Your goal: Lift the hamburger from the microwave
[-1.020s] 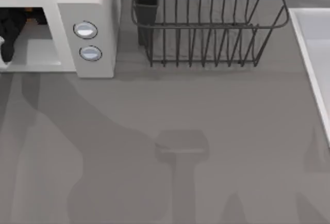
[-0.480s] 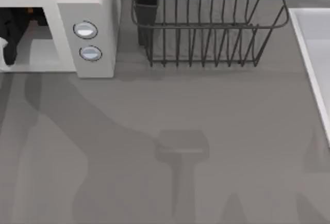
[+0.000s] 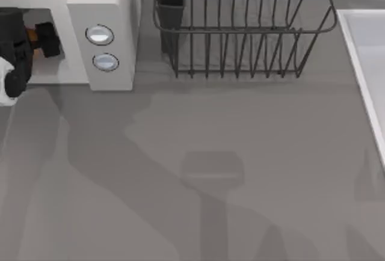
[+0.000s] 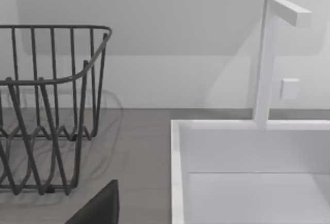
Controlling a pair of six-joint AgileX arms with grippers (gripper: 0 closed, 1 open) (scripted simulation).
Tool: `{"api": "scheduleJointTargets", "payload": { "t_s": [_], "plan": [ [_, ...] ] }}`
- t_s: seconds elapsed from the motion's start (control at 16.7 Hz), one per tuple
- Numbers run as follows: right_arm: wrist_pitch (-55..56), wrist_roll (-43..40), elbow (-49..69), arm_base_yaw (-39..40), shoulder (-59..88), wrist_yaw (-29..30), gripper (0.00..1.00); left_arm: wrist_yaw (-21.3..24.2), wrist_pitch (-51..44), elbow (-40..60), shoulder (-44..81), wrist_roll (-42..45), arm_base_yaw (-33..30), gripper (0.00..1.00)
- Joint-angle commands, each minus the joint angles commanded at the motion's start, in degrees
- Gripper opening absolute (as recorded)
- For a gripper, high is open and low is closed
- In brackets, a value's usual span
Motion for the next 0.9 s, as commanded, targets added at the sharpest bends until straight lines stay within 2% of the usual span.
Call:
{"api": "scheduleJointTargets", "payload": {
  "t_s": [0.24, 0.42, 0.6, 0.78, 0.9],
  "plan": [
    [0.0, 0.0, 0.0, 0.0, 0.0, 0.0, 1.00, -12.5, -5.5, -15.2, -17.8, -5.3, -13.2, 0.00],
    [0.0, 0.0, 0.0, 0.0, 0.0, 0.0, 1.00, -19.3, -8.6, -23.2, -26.2, -8.2, -20.4, 0.00],
    [0.0, 0.0, 0.0, 0.0, 0.0, 0.0, 1.00, -22.0, -9.8, -26.2, -29.2, -9.4, -23.2, 0.00],
    [0.0, 0.0, 0.0, 0.0, 0.0, 0.0, 1.00, -22.0, -9.8, -26.2, -29.2, -9.4, -23.2, 0.00],
    [0.0, 0.0, 0.0, 0.0, 0.0, 0.0, 1.00, -22.0, -9.1, -26.6, -28.0, -9.1, -21.1, 0.00]
  ]
}}
